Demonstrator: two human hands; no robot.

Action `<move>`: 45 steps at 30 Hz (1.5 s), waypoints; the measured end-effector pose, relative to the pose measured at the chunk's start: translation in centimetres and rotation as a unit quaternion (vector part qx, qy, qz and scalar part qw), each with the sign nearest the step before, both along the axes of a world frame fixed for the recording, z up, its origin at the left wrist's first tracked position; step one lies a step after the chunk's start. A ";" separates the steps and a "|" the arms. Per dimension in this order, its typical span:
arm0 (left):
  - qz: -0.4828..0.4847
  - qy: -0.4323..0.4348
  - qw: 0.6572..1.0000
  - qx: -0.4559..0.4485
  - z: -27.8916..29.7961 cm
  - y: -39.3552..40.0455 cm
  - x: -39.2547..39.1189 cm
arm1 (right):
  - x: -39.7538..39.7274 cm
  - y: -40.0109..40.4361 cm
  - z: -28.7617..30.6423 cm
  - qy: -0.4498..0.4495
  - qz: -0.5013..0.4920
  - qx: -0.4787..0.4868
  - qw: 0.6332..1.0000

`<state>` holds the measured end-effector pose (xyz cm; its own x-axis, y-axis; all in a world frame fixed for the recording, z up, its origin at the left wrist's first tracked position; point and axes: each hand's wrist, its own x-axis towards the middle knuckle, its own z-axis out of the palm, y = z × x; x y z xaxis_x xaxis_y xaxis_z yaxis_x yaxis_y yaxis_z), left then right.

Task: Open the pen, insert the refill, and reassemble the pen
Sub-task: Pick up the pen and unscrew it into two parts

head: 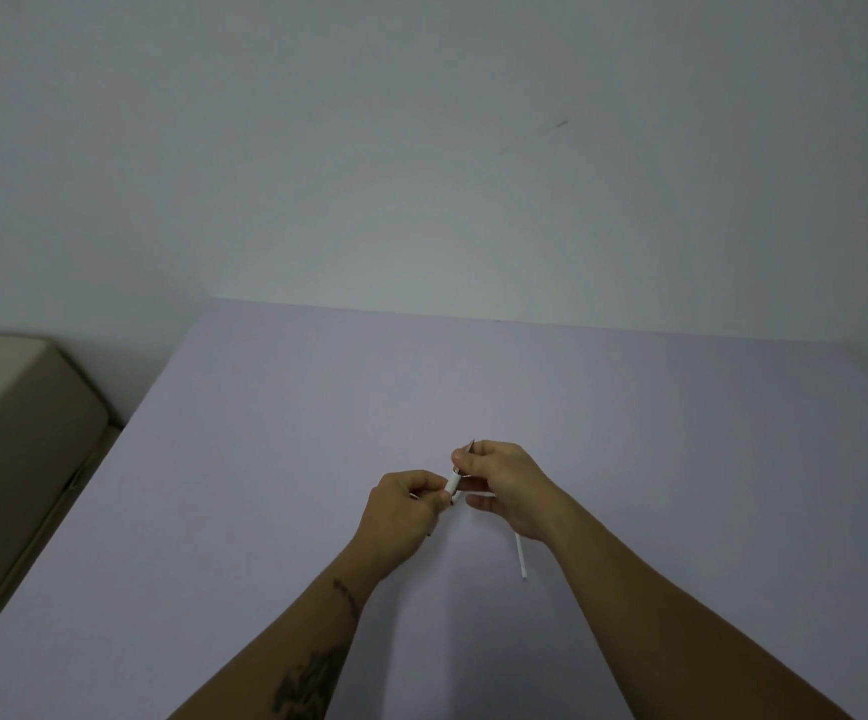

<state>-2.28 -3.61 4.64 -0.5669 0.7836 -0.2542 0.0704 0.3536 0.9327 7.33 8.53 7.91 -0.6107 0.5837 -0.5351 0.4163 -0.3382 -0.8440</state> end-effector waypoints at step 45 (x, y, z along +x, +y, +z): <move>0.006 0.029 0.999 -0.036 -1.8 0.1 -0.4 | 0.1 -0.6 -0.4 -0.049 0.024 0.017 0.998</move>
<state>-2.70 -3.53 2.84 -0.5911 0.7579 -0.2761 0.1196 0.4208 0.8992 7.41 7.88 7.48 -0.5841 0.5733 -0.5745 0.5128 -0.2880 -0.8088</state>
